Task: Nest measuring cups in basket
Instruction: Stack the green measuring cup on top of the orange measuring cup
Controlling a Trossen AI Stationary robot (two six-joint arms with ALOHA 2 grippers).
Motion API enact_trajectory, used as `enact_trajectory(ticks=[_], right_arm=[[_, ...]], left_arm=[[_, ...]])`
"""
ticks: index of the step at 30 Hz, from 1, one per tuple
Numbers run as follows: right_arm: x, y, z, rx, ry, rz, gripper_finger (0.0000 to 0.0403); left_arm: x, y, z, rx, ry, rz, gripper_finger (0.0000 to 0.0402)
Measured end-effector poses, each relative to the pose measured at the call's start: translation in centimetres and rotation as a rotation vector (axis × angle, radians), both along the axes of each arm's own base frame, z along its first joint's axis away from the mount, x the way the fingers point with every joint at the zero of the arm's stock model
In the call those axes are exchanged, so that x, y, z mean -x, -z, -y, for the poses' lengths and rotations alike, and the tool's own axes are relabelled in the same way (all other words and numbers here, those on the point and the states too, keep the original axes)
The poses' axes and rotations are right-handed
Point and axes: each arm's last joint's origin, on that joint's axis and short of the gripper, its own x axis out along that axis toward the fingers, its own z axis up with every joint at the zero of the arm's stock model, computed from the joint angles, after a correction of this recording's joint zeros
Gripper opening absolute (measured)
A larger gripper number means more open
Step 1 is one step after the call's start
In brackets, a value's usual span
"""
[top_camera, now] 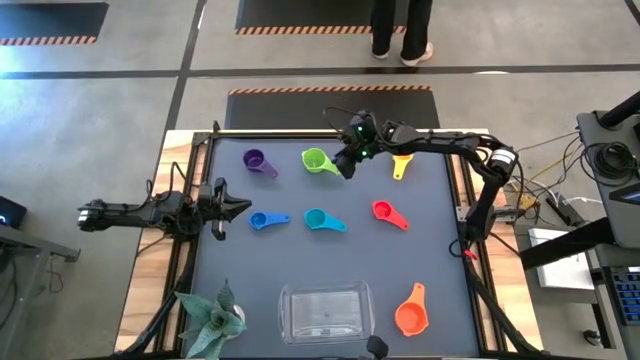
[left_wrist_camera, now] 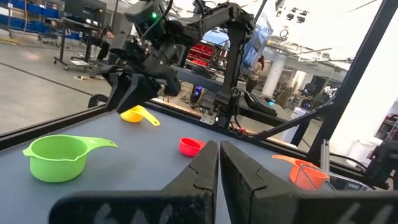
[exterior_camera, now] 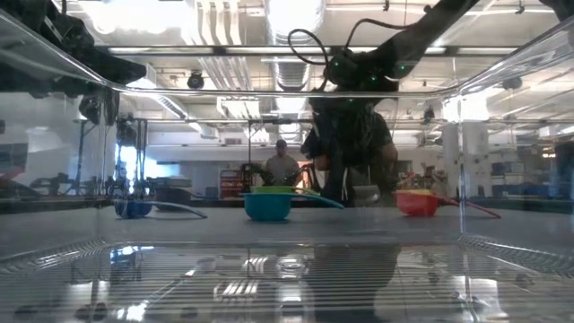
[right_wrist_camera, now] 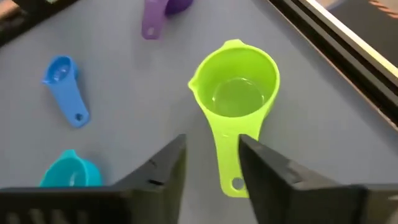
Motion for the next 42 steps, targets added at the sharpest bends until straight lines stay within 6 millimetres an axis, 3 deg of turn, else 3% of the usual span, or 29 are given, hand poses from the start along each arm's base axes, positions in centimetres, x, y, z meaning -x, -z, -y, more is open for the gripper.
enact_trajectory(ticks=[7, 15, 27, 42], right_arm=[[-0.3, 0.1, -0.4, 0.063, 0.046, -0.041, 0.0242], [-0.7, 1.0, -0.7, 0.065, 0.042, -0.067, 0.0293], [-1.7, 4.3, -0.7, 0.058, 0.056, -0.162, 0.0322], [-2.8, 6.7, -0.2, 0.089, 0.083, -0.191, 0.0325]], left_arm=[[0.0, 0.0, 0.0, 0.000, 0.000, 0.000, 0.0000], [0.0, 0.0, 0.0, 0.000, 0.000, 0.000, 0.0000], [0.0, 0.0, 0.0, 0.000, 0.000, -0.001, 0.0000], [0.0, 0.0, 0.0, 0.000, 0.000, -0.001, 0.0000]])
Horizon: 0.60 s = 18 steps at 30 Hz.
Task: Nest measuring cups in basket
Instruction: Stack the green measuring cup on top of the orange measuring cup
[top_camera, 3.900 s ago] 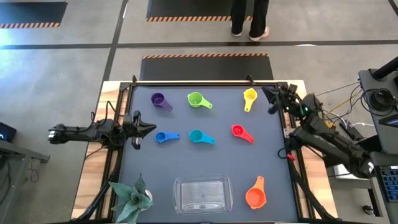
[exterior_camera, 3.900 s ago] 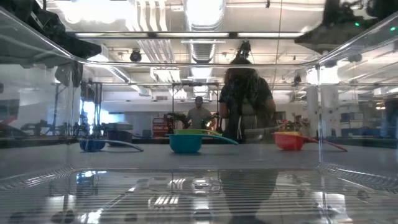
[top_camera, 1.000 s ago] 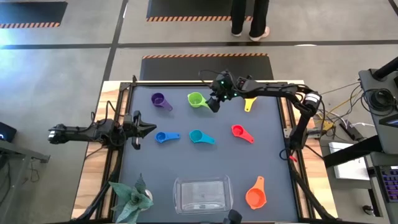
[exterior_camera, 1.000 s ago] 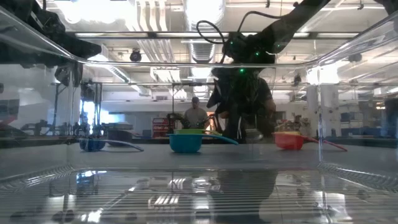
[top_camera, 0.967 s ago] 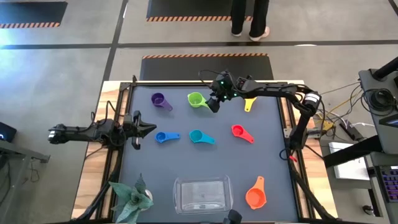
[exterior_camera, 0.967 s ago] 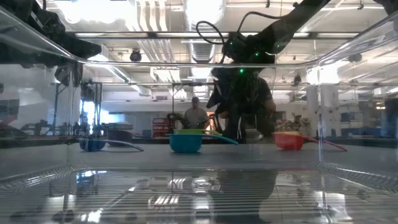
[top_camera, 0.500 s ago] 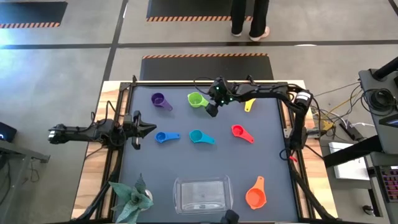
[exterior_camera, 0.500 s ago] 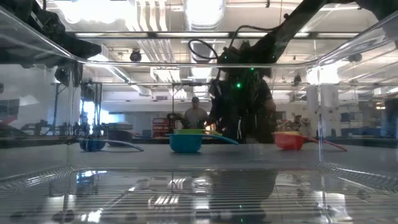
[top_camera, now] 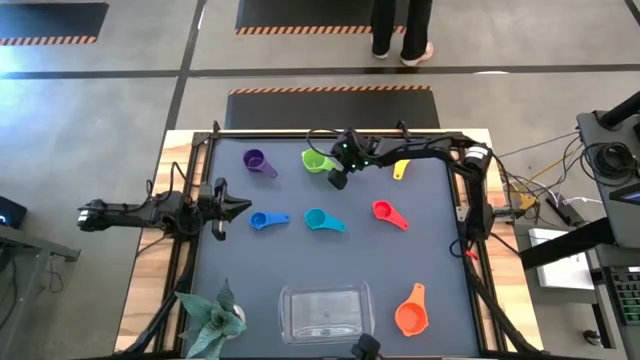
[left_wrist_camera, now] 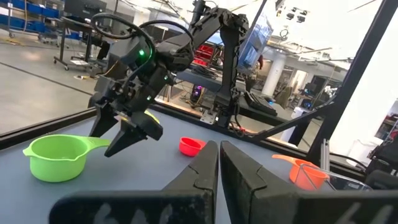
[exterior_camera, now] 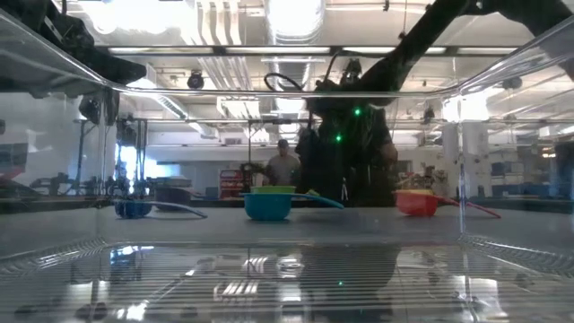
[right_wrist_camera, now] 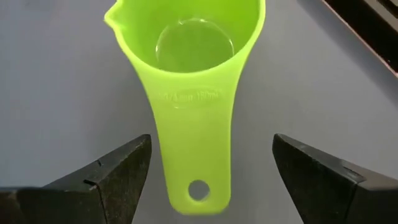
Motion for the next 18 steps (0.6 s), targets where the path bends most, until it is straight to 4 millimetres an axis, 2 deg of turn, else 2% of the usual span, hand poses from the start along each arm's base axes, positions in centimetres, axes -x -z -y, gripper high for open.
enact_trajectory(ticks=[11, 18], right_arm=[[-0.11, 0.26, 0.00, 0.009, 0.002, -0.004, 0.0323], [-0.14, 0.23, 0.02, 0.011, 0.001, 0.000, 0.0275]], left_arm=[[0.00, -0.01, 0.00, 0.000, 0.000, 0.000, 0.0000], [0.00, 0.00, 0.00, 0.000, 0.000, 0.000, 0.0000]])
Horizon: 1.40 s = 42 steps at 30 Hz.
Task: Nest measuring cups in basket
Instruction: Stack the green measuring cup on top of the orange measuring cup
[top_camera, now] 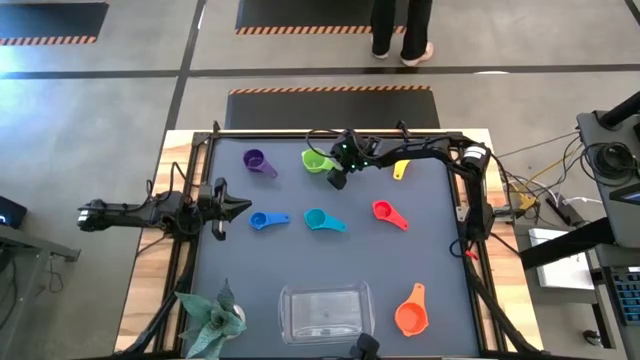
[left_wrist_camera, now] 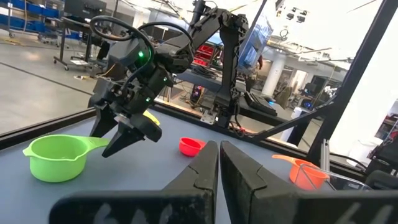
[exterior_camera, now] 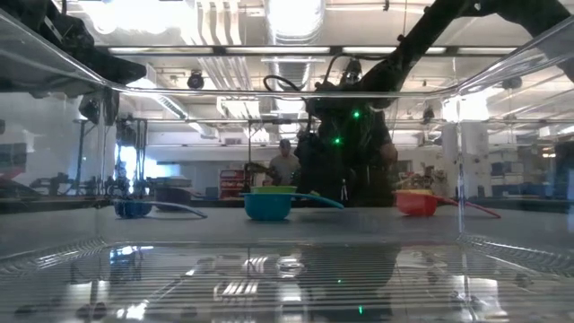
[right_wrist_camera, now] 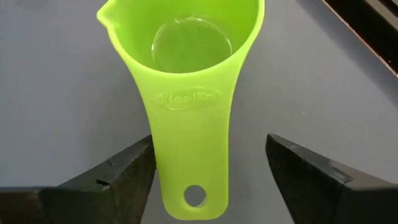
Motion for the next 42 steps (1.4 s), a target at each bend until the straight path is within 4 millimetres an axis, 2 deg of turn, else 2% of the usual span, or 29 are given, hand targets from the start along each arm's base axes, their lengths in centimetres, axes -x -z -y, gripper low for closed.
enact_trajectory(ticks=[15, 25, 28, 33, 42], right_arm=[[0.1, 0.0, -0.2, -0.037, -0.006, -0.005, 0.0121], [0.3, -0.4, -0.4, -0.068, -0.029, -0.001, 0.0128], [0.6, -1.5, -0.6, -0.064, -0.030, 0.006, 0.0123], [1.6, -4.6, -1.1, -0.036, -0.047, 0.027, 0.0121], [4.9, -10.6, -2.9, 0.035, -0.116, 0.031, 0.0125]], left_arm=[[0.0, 0.0, 0.0, 0.000, 0.000, -0.001, 0.0000], [0.0, 0.0, 0.0, 0.000, -0.001, -0.001, 0.0000], [0.0, 0.0, 0.0, 0.000, -0.001, -0.001, 0.0000], [0.0, 0.0, 0.0, 0.000, 0.000, -0.001, 0.0000], [0.0, 0.0, 0.0, 0.000, -0.001, -0.002, 0.0000]])
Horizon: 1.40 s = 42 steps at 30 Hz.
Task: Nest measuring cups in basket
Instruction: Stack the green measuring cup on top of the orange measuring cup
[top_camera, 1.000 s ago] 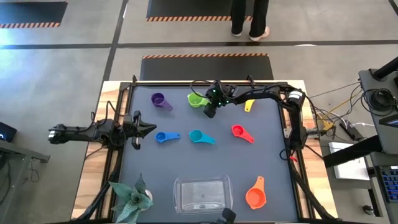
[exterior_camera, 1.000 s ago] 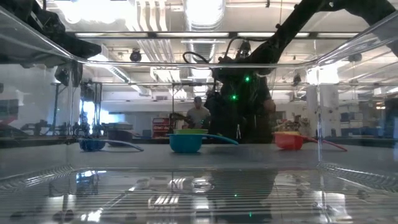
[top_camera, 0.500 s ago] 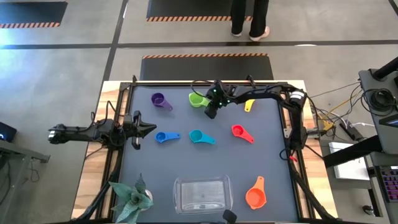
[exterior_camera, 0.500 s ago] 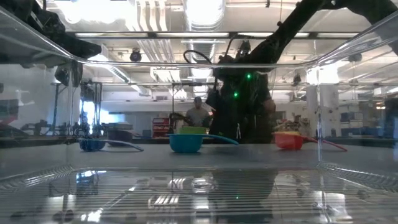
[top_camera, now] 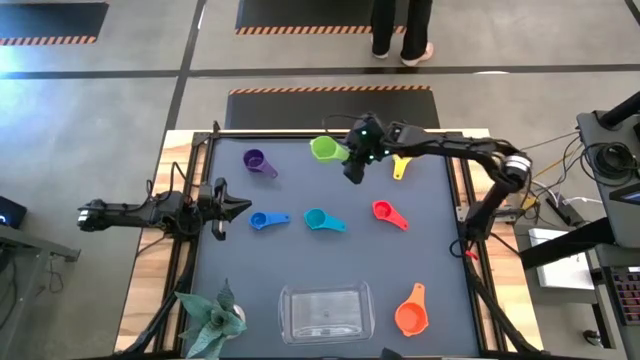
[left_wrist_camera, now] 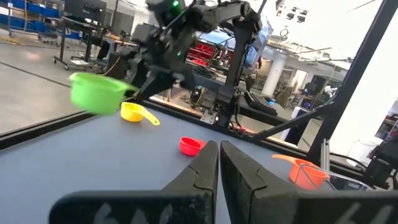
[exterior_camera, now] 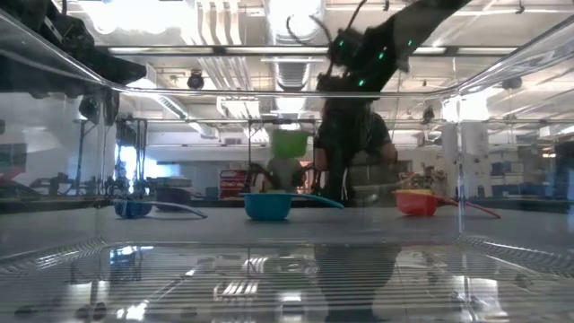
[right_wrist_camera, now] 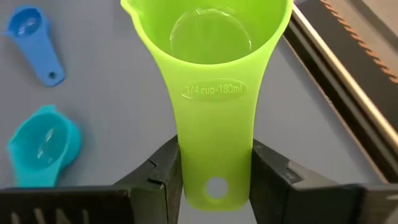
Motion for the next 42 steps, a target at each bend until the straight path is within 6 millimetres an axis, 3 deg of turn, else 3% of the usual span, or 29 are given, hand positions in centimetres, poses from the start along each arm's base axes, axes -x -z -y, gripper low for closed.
enact_trajectory(ticks=[8, 14, 27, 42], right_arm=[[4.3, -4.6, -2.7, -0.020, -0.093, 0.044, 0.0126], [7.2, -6.4, -5.4, -0.015, -0.134, 0.104, 0.0124], [11.9, -4.8, -11.6, -0.161, -0.223, 0.155, 0.0124], [11.5, -3.6, -15.3, -0.319, -0.236, 0.120, 0.0121]], left_arm=[[0.0, 0.0, 0.0, 0.000, 0.000, 0.000, 0.0000], [0.0, 0.0, 0.0, 0.000, 0.000, 0.000, 0.0000], [0.0, 0.0, 0.0, 0.000, 0.000, 0.000, 0.0000], [0.0, 0.0, 0.0, 0.000, 0.000, 0.001, 0.0000]])
